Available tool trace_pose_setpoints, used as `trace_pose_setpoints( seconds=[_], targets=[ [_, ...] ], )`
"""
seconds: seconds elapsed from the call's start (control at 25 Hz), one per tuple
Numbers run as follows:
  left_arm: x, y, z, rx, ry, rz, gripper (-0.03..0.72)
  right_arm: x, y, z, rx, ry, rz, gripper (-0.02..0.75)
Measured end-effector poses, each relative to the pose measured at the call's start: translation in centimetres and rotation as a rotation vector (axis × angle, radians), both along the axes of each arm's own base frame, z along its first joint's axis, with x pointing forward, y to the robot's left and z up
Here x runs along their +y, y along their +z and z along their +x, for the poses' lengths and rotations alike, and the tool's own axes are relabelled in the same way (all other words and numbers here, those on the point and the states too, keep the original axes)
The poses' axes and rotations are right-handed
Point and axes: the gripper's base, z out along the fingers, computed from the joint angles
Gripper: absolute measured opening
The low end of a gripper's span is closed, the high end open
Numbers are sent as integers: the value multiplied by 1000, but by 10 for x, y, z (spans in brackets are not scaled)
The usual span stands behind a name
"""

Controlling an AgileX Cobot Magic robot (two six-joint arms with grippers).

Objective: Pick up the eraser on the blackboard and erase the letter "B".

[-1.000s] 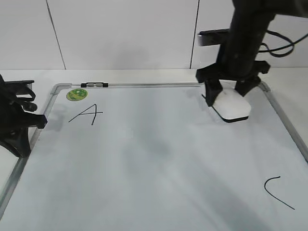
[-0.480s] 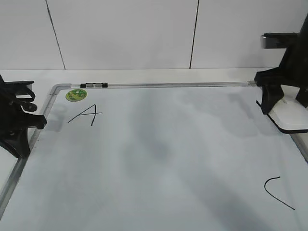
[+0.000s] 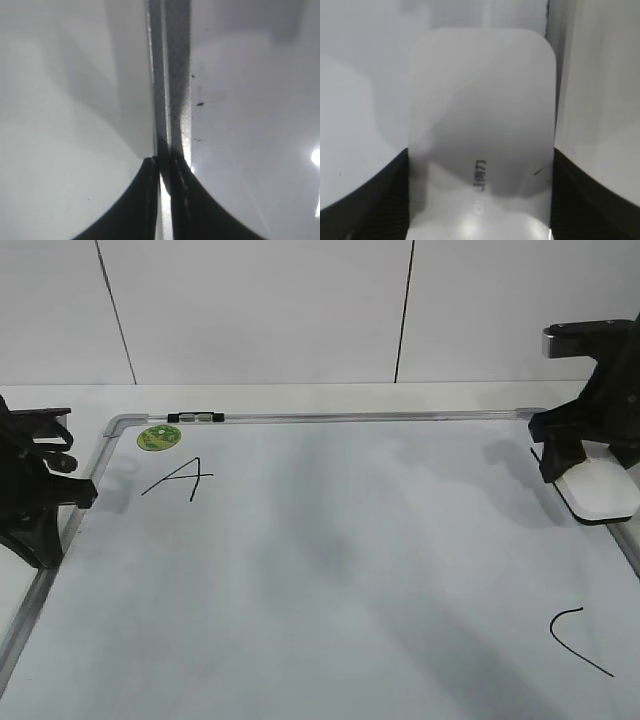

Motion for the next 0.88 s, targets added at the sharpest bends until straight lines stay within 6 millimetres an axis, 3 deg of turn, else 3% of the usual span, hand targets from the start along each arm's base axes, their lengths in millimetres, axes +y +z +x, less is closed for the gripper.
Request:
trace_pose_setpoints(
  seconds=[0.4, 0.64, 0.88],
  targets=[
    [0, 0, 0, 0, -1, -1, 36, -10, -11, 9, -24, 1, -28, 538],
    [0, 0, 0, 0, -1, -1, 36, -26, -11, 10, -33, -12, 70, 538],
    [0, 0, 0, 0, -1, -1, 36, -27, -11, 11, -49, 46, 123, 538]
  ],
)
